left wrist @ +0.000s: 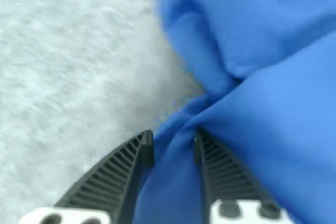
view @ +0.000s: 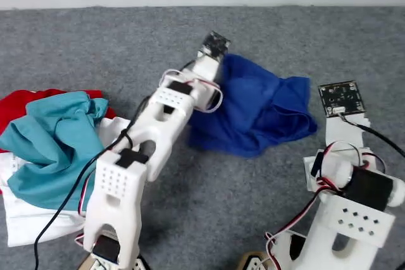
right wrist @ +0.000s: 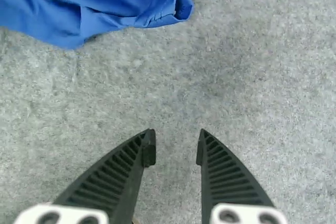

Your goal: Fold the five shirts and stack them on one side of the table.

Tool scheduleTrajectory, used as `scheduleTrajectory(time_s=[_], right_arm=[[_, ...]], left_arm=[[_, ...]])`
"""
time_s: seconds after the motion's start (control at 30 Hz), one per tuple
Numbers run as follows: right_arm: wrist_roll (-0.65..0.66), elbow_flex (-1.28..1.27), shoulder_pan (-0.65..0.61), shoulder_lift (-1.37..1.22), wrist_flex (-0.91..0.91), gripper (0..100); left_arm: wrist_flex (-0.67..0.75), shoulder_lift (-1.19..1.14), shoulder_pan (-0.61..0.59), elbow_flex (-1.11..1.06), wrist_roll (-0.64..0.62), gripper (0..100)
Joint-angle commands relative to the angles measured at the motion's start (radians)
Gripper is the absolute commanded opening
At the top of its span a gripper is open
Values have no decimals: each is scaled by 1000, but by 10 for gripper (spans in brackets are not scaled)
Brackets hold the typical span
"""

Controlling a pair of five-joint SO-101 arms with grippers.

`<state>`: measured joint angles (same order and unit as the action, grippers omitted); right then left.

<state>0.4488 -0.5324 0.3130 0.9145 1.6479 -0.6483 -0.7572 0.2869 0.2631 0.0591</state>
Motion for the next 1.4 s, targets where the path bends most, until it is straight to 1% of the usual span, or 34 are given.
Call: scheduleTrajectory(time_s=[0.0, 0.07, 0.23, 0.3, 0.37, 0.43, 0.47, 0.63, 0.77, 0.87, 0.93, 1.07, 1.2, 1.37], right_arm=[[-9, 3, -10, 15, -18, 144], [-9, 3, -10, 15, -18, 144], [-9, 3, -10, 15, -18, 144], [-9, 3, -10, 15, -18, 144], [-9, 3, -10, 15, -18, 144], [-9, 3, -10, 15, -18, 144], [-9, 3, -10, 15, -18, 144], [-9, 3, -10, 15, -16, 144], [-9, 3, -10, 15, -15, 144], [-9, 3, -10, 15, -13, 144], [-9, 2, -8, 15, -13, 144], [-9, 2, -5, 15, -10, 144], [-9, 2, -5, 15, -8, 144], [-9, 2, -7, 15, -8, 144]], left_arm=[[-3, -71, -58, 189, -8, 130], [-3, -137, -75, 278, -8, 130], [-8, -307, -72, 530, -8, 130], [-44, -359, -61, 650, -8, 130], [-115, -400, -44, 796, -9, 130], [-218, -420, -21, 955, -9, 130], [-292, -423, -12, 1040, -9, 130], [-755, -413, 23, 1426, -3, 130], [-1119, -322, 28, 1365, -8, 133], [-1114, -288, -14, 1202, -44, 133], [-1114, -255, -15, 1056, -78, 134], [-1111, -133, 21, 768, -81, 134], [-1111, -2, 28, 541, -80, 134], [-1109, 57, 20, 306, -78, 134]])
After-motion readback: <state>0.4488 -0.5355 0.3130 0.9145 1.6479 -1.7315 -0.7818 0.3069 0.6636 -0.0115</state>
